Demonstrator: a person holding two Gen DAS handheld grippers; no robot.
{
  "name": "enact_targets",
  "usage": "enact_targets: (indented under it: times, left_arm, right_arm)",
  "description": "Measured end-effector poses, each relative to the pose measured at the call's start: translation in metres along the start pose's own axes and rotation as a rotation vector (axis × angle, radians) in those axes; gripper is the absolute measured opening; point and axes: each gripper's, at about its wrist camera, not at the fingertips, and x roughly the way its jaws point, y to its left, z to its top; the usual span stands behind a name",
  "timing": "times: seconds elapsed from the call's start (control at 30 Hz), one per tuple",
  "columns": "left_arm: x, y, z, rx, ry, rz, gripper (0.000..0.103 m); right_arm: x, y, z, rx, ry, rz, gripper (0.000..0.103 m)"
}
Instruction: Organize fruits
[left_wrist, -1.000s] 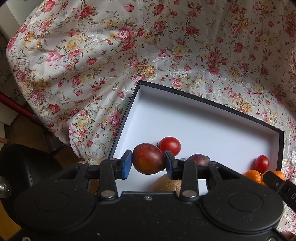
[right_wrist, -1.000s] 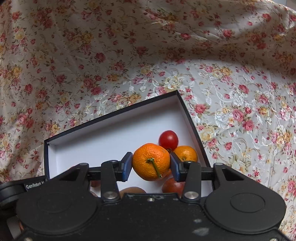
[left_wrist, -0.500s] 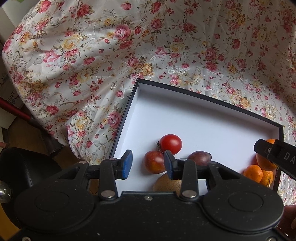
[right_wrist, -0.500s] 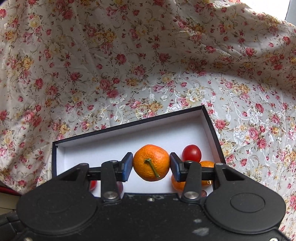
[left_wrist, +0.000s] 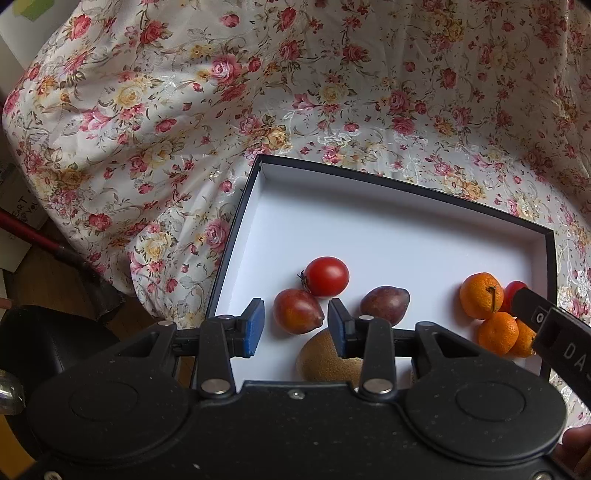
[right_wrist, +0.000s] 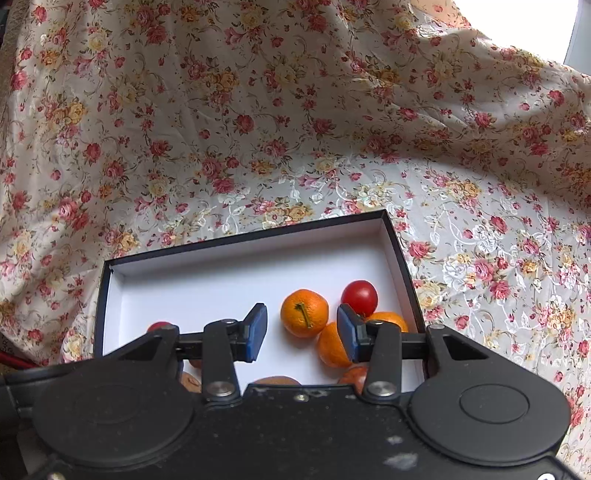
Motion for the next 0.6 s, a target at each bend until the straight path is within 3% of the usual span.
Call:
enact_targets:
  times: [0.43,0.6]
  left_arm:
    - [-0.042,-0.013,-0.037,0.097,-0.154,0.012,0.049]
    - [-0.06,-0.015,-0.06,0.134,-0.164,0.01,0.05]
  right_arm:
    - [-0.027,-0.05,-0.062,-0.028,-0.031,-0.036,0.045]
    - [-0.038,-0.06,-0.079,-0.045,-0.051,-0.042,0.045]
